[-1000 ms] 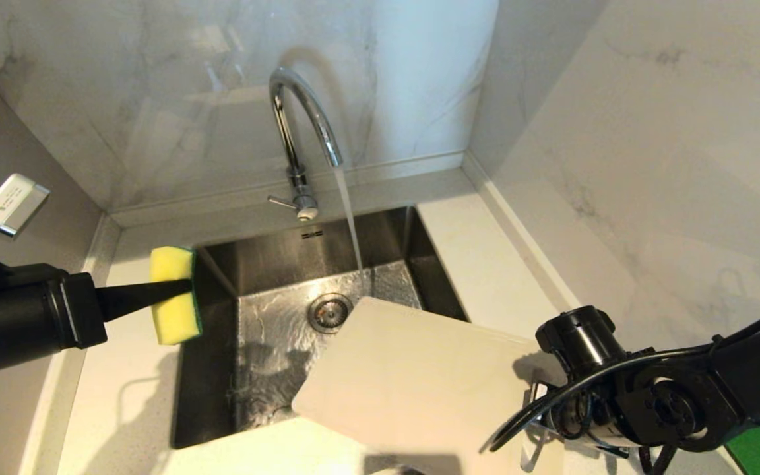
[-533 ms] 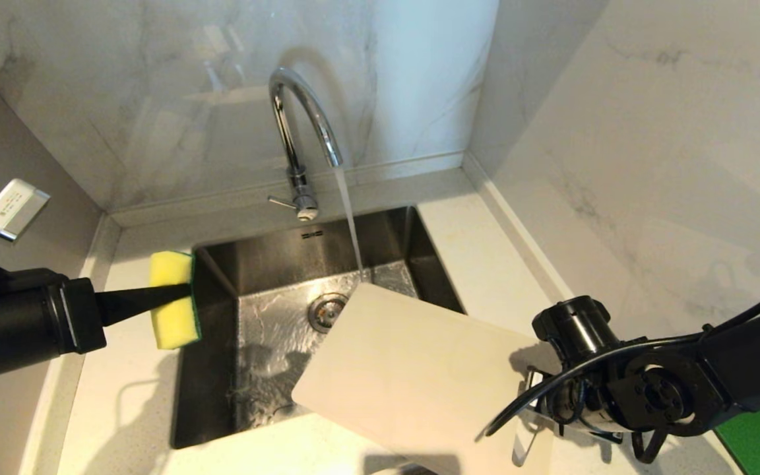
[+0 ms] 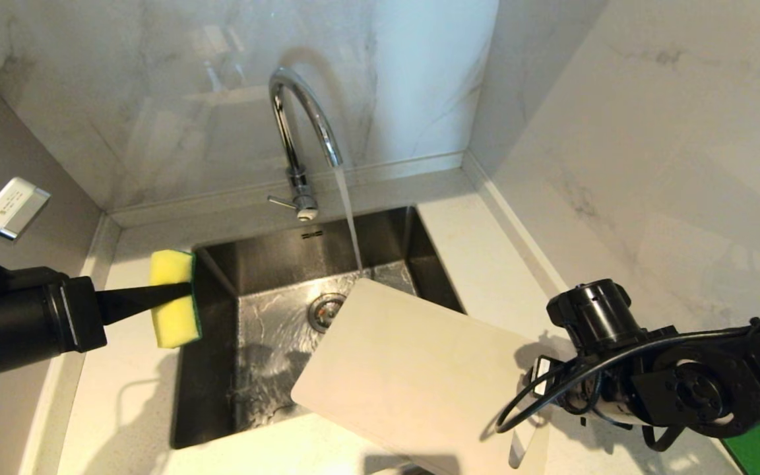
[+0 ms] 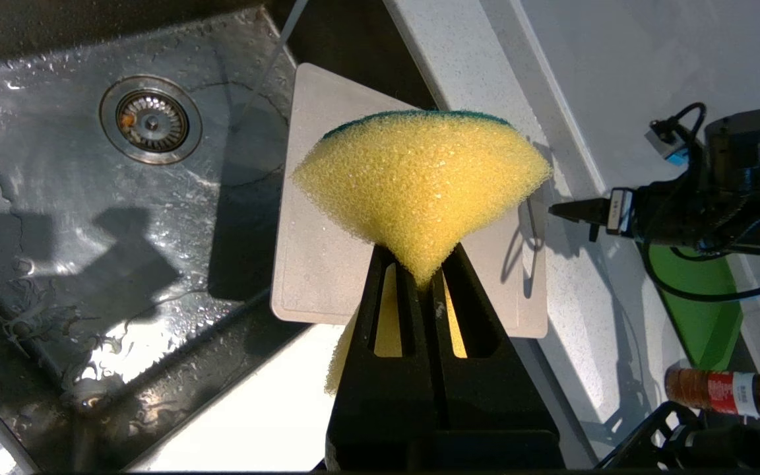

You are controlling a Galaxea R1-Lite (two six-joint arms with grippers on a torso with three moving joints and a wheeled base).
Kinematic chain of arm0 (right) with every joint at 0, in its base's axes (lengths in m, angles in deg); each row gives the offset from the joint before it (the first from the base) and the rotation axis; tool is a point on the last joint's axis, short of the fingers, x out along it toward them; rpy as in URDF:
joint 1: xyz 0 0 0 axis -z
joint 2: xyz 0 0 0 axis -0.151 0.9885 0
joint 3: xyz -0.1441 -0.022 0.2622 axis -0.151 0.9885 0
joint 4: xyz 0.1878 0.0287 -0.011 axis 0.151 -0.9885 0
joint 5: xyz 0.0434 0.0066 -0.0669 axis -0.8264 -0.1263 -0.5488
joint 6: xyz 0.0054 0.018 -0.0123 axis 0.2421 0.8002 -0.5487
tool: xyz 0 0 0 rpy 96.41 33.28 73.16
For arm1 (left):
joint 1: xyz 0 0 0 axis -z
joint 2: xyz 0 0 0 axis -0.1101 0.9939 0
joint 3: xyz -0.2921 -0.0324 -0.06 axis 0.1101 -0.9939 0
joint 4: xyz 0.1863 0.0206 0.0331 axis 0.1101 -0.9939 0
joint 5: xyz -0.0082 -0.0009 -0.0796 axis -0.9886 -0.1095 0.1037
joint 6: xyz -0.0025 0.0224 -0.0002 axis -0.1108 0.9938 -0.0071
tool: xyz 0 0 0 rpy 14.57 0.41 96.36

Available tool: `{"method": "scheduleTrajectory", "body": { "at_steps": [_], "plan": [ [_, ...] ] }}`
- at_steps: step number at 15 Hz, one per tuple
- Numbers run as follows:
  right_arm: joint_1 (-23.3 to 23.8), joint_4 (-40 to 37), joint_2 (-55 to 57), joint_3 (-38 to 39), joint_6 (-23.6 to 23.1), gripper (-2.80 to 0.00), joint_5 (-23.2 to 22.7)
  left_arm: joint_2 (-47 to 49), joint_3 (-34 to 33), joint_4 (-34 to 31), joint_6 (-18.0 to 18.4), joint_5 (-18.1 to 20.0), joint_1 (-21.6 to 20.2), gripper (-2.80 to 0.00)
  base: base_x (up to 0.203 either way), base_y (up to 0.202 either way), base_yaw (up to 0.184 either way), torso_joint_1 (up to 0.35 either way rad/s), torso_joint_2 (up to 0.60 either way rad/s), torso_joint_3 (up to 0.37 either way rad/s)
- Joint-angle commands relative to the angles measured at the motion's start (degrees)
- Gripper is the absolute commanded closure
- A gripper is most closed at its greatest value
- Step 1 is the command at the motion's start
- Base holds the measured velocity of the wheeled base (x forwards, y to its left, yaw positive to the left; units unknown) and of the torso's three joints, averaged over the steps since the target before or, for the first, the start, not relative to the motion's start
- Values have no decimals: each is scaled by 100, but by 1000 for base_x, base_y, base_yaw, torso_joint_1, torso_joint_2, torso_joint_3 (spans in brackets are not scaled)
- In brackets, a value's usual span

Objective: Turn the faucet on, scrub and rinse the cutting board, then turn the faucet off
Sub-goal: Put down the cutting board, then put down the cleaning cloth

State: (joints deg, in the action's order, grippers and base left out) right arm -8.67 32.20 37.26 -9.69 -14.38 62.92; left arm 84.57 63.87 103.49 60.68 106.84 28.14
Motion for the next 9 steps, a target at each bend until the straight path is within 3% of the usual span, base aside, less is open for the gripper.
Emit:
{"method": "scheduleTrajectory", "body": {
  "at_steps": [1,6,8,9],
  "plan": [
    [-2,-91,-302,-26,16,-280,13,9,14,11,-13,8,-2,0,0,0,0,0,0,0],
    [-26,-564,-1180,-112,-197,-280,33,-17,54,20,-13,15,6,0,0,0,0,0,0,0],
    [-45,-1184,-1609,-557,-311,-280,30,-8,75,29,-13,16,6,0,0,0,0,0,0,0],
    [-50,-1513,-1725,-874,-357,-244,38,-15,70,21,-13,24,7,0,0,0,0,0,0,0]
  ]
}}
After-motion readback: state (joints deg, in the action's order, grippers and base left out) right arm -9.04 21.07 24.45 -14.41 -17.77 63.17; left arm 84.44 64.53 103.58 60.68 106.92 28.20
